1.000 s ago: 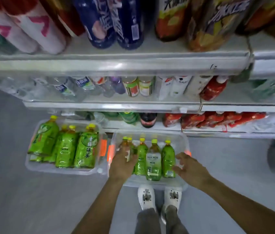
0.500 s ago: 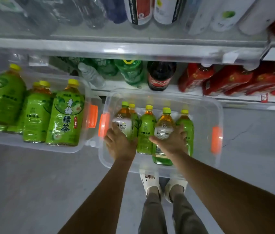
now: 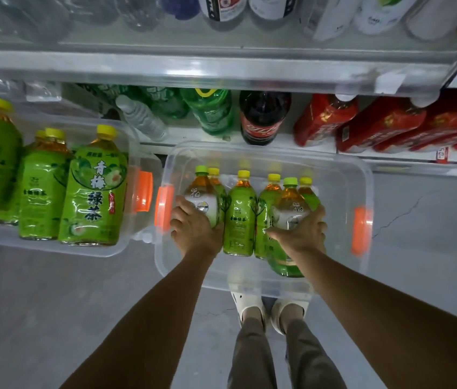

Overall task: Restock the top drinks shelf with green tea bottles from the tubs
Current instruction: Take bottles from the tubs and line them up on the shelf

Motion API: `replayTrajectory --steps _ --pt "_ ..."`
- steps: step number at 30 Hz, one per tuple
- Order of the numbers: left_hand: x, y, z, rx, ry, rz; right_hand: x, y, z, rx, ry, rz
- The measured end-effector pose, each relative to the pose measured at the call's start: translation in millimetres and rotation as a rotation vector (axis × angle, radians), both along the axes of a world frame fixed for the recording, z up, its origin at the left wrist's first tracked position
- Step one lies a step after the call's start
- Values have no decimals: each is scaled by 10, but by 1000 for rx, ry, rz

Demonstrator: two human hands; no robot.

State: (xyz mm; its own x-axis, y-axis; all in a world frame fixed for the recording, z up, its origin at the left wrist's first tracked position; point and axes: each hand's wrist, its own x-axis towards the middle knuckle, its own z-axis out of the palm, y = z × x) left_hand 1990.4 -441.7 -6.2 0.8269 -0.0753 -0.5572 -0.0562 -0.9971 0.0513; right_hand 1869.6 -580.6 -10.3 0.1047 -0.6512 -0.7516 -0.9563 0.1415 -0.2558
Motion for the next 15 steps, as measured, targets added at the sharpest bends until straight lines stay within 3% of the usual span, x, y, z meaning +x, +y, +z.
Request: replayTrajectory --steps 4,10,12,15 --pt "97 67 68 -191 179 123 -127 -230 132 118 -80 -73" --pt "-77 33 652 -642 490 644 -354 -482 830 281 -227 -114" --pt "-144 -21 1009 -733 541 626 -327 -537 1127 290 -273 -105" --pt "-175 -53 1441 -799 478 476 -265 -624 1603 323 -375 -122"
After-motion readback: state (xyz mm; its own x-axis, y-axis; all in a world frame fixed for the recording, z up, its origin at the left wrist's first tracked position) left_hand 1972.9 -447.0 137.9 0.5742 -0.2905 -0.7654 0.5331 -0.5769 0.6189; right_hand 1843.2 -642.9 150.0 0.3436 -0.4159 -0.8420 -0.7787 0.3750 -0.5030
